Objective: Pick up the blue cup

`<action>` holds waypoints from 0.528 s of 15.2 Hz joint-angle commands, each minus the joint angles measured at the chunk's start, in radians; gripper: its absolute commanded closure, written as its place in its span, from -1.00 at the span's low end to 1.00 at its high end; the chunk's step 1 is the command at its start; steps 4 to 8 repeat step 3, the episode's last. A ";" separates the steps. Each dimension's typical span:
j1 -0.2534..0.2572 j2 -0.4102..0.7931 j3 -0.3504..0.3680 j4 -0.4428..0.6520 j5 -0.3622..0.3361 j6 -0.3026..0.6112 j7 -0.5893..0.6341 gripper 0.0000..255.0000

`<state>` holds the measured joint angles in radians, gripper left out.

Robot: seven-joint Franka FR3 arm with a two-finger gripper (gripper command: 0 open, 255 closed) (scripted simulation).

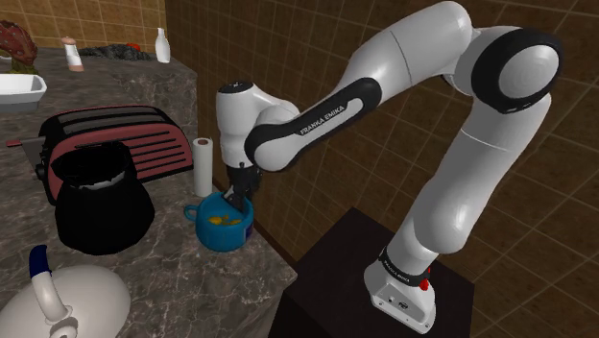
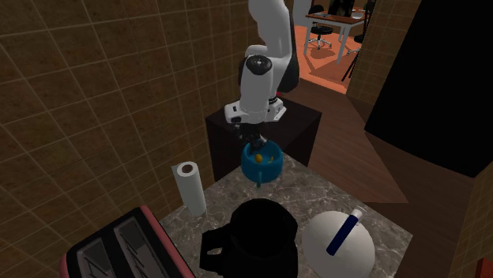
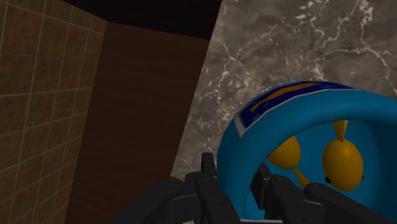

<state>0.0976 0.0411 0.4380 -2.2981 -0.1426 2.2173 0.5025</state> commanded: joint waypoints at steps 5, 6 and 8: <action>0.001 -0.024 0.002 0.009 0.016 -0.029 -0.010 1.00; 0.001 -0.024 0.002 0.009 0.016 -0.029 -0.010 1.00; 0.001 -0.024 0.002 0.009 0.016 -0.029 -0.010 1.00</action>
